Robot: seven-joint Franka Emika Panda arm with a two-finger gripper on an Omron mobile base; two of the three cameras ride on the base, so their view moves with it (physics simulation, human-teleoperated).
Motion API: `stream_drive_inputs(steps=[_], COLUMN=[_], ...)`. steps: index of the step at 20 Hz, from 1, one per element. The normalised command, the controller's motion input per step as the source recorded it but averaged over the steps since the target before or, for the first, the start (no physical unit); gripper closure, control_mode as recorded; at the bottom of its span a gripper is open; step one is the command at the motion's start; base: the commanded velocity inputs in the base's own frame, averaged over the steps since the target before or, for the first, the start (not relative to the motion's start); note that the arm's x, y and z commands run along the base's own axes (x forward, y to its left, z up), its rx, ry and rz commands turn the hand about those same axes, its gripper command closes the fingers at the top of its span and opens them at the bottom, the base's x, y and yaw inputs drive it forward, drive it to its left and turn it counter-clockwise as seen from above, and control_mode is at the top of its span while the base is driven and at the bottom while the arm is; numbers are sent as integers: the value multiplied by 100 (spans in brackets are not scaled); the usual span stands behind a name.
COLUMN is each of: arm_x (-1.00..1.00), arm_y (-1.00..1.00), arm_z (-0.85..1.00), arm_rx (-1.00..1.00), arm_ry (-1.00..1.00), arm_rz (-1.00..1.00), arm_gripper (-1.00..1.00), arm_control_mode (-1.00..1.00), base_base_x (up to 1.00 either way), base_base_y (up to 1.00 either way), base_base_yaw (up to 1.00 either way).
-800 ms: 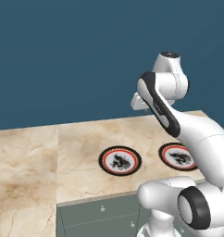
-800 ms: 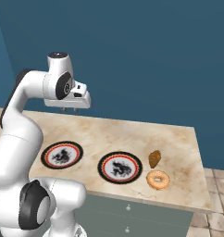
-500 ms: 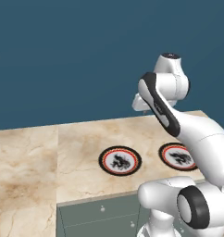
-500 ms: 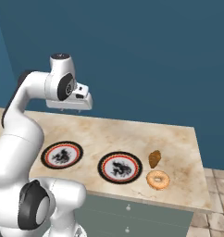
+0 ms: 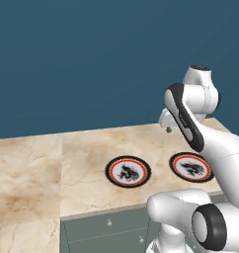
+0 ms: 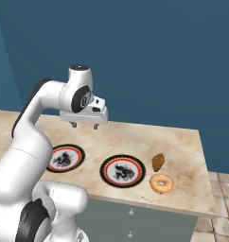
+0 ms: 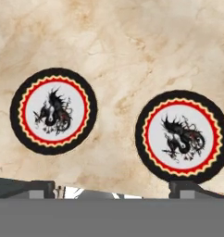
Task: Place the pastries on the plates.
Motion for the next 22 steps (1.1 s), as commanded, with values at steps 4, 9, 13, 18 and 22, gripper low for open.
stream_drive_inputs(steps=[4, 9, 13, 18, 22], arm_x=[-34, -22, -10, -1, 0], arm_y=[-51, -46, -49, -47, -43], arm_z=[-36, -33, -32, -33, -32], arm_rx=[0, 0, 0, 0, -4], arm_ry=[4, 8, 10, 14, 10], arm_rz=[0, 0, 0, 0, 0], arm_gripper=[-100, -100, -100, -100, -100], arm_control_mode=[-100, -100, -100, -100, -100], base_base_x=[0, 0, 0, 0, 0], base_base_y=[0, 0, 0, 0, 0], base_base_yaw=[0, 0, 0, 0, 0])
